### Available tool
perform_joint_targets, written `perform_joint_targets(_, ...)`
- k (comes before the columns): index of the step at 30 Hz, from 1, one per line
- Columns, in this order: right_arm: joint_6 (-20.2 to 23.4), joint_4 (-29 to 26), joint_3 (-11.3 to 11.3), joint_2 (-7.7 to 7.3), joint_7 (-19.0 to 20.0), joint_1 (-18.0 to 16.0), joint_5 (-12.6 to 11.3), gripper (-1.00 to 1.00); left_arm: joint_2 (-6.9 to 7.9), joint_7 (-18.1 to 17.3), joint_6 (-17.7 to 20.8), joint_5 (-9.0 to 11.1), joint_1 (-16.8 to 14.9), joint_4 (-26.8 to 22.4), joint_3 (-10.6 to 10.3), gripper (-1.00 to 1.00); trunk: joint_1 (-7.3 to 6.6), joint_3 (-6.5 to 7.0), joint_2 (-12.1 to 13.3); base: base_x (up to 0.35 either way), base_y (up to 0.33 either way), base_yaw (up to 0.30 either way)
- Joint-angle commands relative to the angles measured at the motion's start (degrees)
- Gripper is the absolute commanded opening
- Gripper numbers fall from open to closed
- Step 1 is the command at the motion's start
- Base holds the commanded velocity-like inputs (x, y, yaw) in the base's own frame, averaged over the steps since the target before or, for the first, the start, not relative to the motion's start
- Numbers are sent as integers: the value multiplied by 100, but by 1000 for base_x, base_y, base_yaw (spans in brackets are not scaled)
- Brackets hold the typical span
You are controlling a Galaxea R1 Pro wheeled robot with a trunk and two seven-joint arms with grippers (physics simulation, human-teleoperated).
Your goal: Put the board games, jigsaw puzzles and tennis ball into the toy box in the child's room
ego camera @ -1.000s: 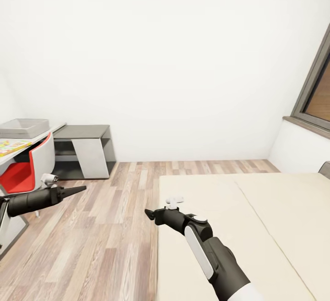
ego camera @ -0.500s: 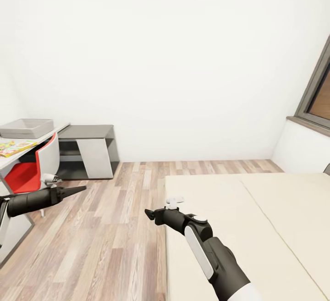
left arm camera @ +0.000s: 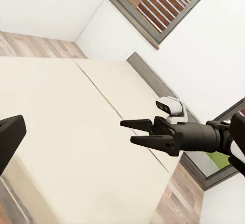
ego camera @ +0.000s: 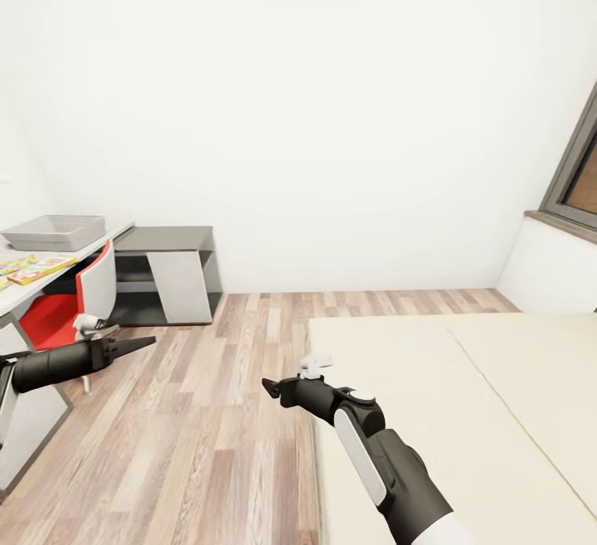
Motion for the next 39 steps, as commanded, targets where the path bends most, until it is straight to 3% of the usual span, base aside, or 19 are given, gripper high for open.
perform_joint_targets(1, 30, -5, -5, 2, 8, -5, -10, 100, 4, -26, 61, -5, -5, 2, 2, 100, 4, -14, -13, 0, 175, 0)
perform_joint_targets(39, 30, -49, -11, 0, 8, -5, -5, 100, 27, -26, 61, -1, -5, 6, 13, 100, 4, -14, -13, 0, 174, 0)
